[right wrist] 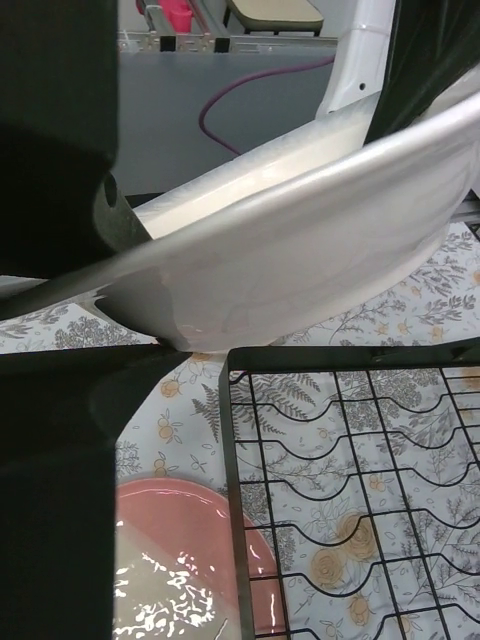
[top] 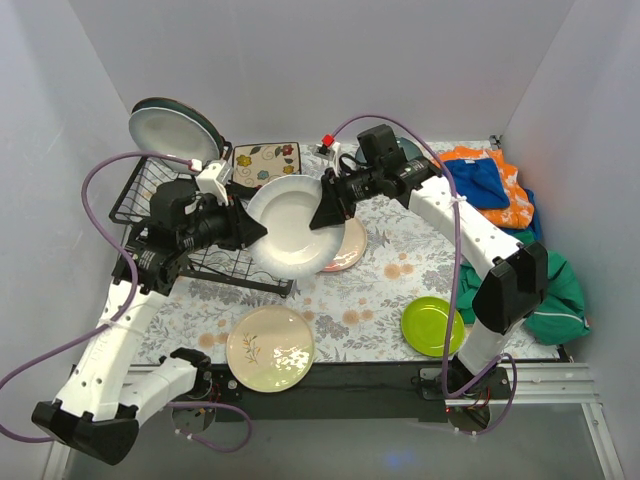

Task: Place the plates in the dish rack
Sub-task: Pass the plate from the left arm to the right

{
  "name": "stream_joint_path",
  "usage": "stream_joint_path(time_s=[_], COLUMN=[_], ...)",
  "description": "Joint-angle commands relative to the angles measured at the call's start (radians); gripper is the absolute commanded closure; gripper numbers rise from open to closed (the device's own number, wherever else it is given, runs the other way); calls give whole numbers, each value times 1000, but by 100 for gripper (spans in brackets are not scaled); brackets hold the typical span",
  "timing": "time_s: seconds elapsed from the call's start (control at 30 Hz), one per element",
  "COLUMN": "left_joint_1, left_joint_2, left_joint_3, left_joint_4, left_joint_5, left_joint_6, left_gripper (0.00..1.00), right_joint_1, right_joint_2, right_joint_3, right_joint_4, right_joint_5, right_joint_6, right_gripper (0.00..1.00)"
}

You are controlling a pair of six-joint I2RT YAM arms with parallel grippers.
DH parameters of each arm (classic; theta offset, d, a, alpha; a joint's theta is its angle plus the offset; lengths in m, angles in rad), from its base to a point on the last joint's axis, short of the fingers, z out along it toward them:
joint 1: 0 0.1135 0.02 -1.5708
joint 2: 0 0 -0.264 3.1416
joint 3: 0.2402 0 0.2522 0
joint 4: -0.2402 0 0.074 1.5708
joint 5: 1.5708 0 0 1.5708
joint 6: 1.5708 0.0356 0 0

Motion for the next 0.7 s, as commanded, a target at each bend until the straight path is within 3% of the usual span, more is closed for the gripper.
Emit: stream_joint_path(time_s=[0.0, 0.17, 0.2, 0.23, 0.33, 0.67], left_joint_1=[8, 10, 10, 8, 10, 8], left_joint_2=[-56, -67, -67, -68, -65, -67], left_joint_3=[13, 9, 9, 10, 16, 19], left_joint_4=[91, 83, 83, 83, 76, 91], left_joint_5=[-11, -29, -32, -35, -57, -74], left_joint_6=[-19, -9, -8, -8, -2, -2], left_gripper=[100, 100, 100, 100, 100, 100], right_joint_1=[8, -14, -14, -18, -26, -11], right_joint_2=[-24, -28, -29, -32, -43, -43], right_joint_3=[59, 71, 71, 70, 71, 47], right_joint_4=[38, 38, 38, 38, 38, 46], right_joint_5=[-96, -163, -163, -154, -149, -163], right_joint_6=[-54, -82, -80, -82, -86, -51], right_gripper=[98, 96, 84, 63, 48, 48])
